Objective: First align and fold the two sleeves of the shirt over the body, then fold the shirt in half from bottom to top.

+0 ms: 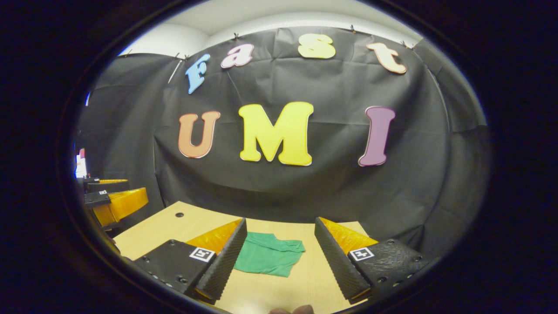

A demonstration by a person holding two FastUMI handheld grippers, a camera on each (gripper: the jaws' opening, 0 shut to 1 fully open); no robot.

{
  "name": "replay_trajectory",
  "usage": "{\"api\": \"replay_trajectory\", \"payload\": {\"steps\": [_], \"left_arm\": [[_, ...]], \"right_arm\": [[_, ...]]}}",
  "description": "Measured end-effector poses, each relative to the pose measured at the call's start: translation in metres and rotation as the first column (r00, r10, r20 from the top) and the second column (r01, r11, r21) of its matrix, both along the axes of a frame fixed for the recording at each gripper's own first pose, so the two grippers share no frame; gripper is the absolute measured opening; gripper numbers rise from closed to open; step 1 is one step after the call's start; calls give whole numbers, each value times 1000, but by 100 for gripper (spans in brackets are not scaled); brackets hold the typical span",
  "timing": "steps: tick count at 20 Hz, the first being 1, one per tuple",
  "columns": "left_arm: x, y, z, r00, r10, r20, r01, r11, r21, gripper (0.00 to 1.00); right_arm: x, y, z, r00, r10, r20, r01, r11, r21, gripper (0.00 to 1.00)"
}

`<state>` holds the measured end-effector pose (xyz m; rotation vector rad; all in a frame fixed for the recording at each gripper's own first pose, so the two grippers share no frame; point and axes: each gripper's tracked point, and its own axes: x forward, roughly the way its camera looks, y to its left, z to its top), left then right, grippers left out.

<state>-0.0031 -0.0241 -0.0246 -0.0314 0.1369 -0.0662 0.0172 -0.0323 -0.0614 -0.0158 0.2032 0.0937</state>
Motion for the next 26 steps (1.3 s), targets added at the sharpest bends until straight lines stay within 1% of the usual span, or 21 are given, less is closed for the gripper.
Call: {"api": "replay_trajectory", "payload": {"steps": [1, 2, 3, 4, 6, 7, 10, 14, 16, 26], "left_arm": [[-14, -1, 5, 1000, -4, 9, 4, 1000, -12, 100], [-27, -2, 7, 1000, -8, 15, 8, 1000, -25, 100], [-42, 1, 7, 1000, -8, 21, 9, 999, -34, 100], [-54, 0, 6, 1000, -13, 21, 14, 999, -40, 100], [-76, 6, 8, 999, -5, 34, 5, 1000, -9, 100], [-82, 7, 7, 999, -7, 35, 7, 1000, -3, 100], [-97, 7, 9, 999, -14, 38, 14, 1000, -10, 100], [-98, 3, 11, 999, -23, 38, 24, 1000, -10, 100], [-99, 6, 14, 999, -18, 44, 19, 1000, -9, 100], [-93, 6, 19, 999, -6, 42, 7, 1000, -20, 100]], "right_arm": [[-19, 1, 5, 1000, -8, 10, 8, 1000, -3, 96], [-36, 3, 8, 1000, -13, 17, 13, 1000, 2, 94], [-52, 4, 11, 1000, -20, 19, 20, 1000, 10, 96], [-66, 7, 12, 999, -26, 20, 25, 1000, 15, 96], [-89, 2, 14, 998, -52, 25, 52, 999, 10, 96], [-100, 1, 16, 998, -62, 32, 61, 998, 27, 96], [-123, 9, 13, 998, -64, 16, 63, 996, 57, 96], [-129, 13, 16, 999, -48, 12, 47, 998, 44, 96], [-126, 14, 19, 999, -44, 17, 43, 998, 34, 95], [-115, 17, 29, 999, -38, 20, 37, 998, 48, 96]]}}
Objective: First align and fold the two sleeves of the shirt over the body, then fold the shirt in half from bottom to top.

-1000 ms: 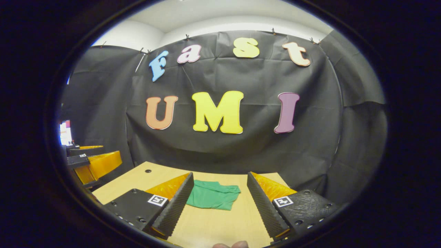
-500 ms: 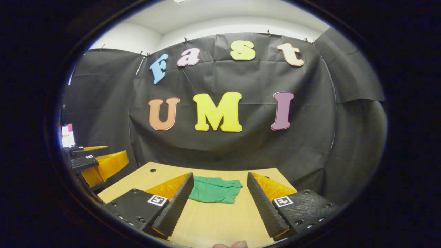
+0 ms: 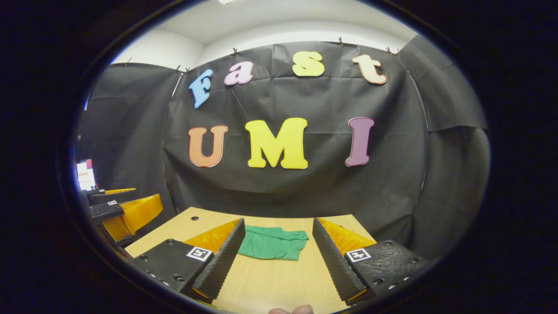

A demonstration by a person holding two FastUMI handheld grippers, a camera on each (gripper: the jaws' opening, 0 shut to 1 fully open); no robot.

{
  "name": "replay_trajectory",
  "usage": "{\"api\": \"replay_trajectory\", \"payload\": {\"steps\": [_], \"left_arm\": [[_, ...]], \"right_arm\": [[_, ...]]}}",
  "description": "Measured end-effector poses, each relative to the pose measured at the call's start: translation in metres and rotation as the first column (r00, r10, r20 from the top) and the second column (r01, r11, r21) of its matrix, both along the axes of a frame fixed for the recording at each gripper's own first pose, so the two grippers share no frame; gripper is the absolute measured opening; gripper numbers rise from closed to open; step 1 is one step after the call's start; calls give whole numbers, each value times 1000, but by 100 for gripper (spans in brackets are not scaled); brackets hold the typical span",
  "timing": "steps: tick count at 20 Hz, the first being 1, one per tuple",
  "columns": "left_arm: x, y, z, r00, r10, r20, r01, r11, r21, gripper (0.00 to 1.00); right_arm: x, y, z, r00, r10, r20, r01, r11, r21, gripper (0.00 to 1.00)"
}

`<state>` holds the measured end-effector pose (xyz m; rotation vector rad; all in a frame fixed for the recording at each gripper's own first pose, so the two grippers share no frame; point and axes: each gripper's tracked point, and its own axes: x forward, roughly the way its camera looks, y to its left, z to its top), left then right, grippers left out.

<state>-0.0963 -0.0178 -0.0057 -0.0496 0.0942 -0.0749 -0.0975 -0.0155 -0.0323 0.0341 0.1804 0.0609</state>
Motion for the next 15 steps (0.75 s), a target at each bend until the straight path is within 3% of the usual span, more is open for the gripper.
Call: {"api": "replay_trajectory", "payload": {"steps": [15], "left_arm": [[5, 17, 7, 998, 67, 13, -67, 997, 23, 100]], "right_arm": [[17, 15, 6, 999, 48, 13, -48, 998, 31, 95]]}}
